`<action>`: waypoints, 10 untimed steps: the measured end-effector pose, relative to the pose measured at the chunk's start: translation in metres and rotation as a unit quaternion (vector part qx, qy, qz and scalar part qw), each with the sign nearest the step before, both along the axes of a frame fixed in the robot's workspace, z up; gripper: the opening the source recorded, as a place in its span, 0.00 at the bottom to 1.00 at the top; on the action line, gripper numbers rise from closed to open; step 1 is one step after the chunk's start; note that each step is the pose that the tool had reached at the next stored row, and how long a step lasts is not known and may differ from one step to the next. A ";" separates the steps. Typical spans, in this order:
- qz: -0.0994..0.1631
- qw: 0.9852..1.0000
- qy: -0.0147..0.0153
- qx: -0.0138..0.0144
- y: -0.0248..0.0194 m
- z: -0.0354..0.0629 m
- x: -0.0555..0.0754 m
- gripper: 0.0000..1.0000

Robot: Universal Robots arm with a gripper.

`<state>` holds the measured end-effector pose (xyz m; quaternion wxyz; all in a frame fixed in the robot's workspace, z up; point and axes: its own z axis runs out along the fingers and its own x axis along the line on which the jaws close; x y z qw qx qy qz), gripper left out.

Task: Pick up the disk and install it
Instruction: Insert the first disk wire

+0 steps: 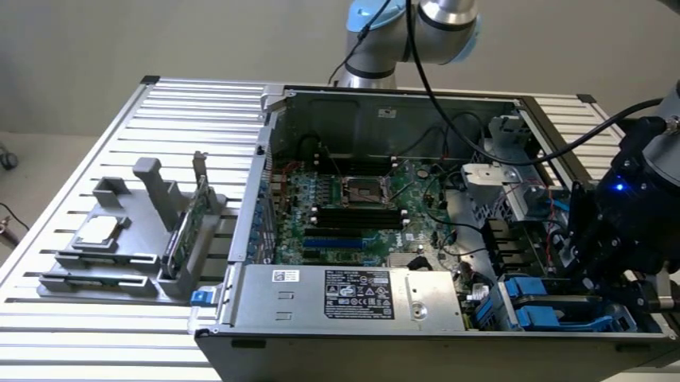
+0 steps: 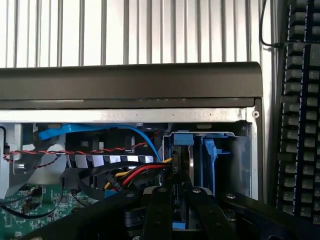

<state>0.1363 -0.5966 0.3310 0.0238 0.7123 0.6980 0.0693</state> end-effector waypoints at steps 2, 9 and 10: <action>0.000 1.000 0.000 0.001 0.0000 0.0025 0.000 0.17; 0.000 1.000 0.000 0.000 0.0000 0.0204 -0.004 0.32; 0.000 1.000 0.000 0.000 -0.0001 0.0224 -0.005 0.32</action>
